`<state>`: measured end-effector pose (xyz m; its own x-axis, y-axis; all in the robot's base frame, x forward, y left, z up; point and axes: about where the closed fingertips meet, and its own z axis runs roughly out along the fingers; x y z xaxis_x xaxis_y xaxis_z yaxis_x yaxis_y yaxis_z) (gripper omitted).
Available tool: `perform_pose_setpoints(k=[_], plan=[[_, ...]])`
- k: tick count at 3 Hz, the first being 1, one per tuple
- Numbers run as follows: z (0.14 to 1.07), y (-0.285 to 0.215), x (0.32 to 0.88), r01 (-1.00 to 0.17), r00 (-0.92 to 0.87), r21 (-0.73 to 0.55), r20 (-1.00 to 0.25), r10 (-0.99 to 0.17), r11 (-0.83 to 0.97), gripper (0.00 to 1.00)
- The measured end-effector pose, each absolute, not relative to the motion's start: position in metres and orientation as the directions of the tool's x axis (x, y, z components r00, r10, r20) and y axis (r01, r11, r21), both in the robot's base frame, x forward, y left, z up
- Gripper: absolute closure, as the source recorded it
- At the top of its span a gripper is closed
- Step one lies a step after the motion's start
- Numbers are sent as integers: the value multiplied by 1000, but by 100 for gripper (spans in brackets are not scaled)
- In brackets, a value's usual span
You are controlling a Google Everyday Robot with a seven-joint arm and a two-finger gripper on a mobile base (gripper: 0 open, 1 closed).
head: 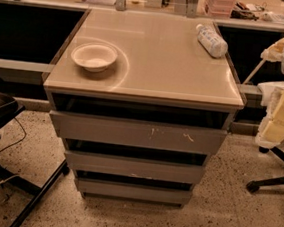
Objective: Open top drawer
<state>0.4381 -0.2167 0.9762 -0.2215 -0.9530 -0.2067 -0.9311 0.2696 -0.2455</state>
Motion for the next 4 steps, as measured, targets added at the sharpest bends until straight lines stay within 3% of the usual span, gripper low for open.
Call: perform_pose_setpoints(k=[2,4], plan=[[953,-206,450,-934,-193,-249,-249,-949,255,0],[792,-136,465,-957,-222,-60,-472,-853,283,0]])
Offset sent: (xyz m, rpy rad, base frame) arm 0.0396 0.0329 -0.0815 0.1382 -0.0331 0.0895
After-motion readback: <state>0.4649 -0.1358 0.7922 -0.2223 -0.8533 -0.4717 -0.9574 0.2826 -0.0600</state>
